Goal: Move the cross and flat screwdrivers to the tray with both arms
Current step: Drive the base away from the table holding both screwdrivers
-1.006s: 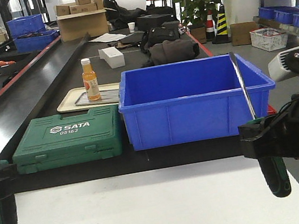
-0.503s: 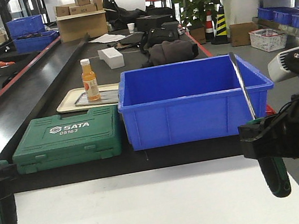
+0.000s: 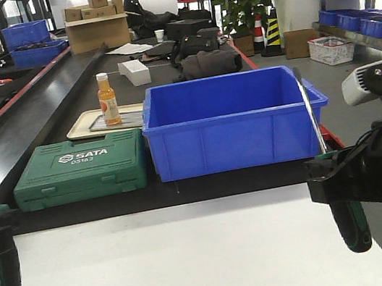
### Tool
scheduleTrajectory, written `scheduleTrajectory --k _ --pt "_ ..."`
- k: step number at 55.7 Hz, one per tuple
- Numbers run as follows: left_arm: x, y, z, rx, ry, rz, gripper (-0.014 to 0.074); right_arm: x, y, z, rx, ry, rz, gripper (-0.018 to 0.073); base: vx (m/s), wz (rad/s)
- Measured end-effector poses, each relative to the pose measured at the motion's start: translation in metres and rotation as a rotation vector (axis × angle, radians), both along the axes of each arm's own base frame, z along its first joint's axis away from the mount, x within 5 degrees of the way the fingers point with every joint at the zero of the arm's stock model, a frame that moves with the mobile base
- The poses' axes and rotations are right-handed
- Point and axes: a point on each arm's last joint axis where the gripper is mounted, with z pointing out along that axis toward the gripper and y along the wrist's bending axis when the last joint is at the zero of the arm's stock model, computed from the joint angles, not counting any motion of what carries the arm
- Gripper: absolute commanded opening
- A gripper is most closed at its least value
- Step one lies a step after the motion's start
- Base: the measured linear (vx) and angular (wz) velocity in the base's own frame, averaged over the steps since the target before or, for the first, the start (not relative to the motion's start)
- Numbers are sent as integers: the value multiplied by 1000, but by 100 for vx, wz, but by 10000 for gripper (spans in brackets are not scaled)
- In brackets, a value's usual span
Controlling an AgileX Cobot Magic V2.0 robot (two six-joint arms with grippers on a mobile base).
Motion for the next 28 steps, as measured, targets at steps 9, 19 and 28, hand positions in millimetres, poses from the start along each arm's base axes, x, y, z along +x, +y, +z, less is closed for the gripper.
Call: scheduleTrajectory --k 9,19,28 --pt "0 0 0 0 0 0 1 0 0 0 0 1 0 -8 -24 -14" --pt "0 0 0 0 0 0 1 0 0 0 0 1 0 -8 -30 -17" --pt "0 0 0 0 0 0 1 0 0 -1 -1 3 0 -8 -31 -26"
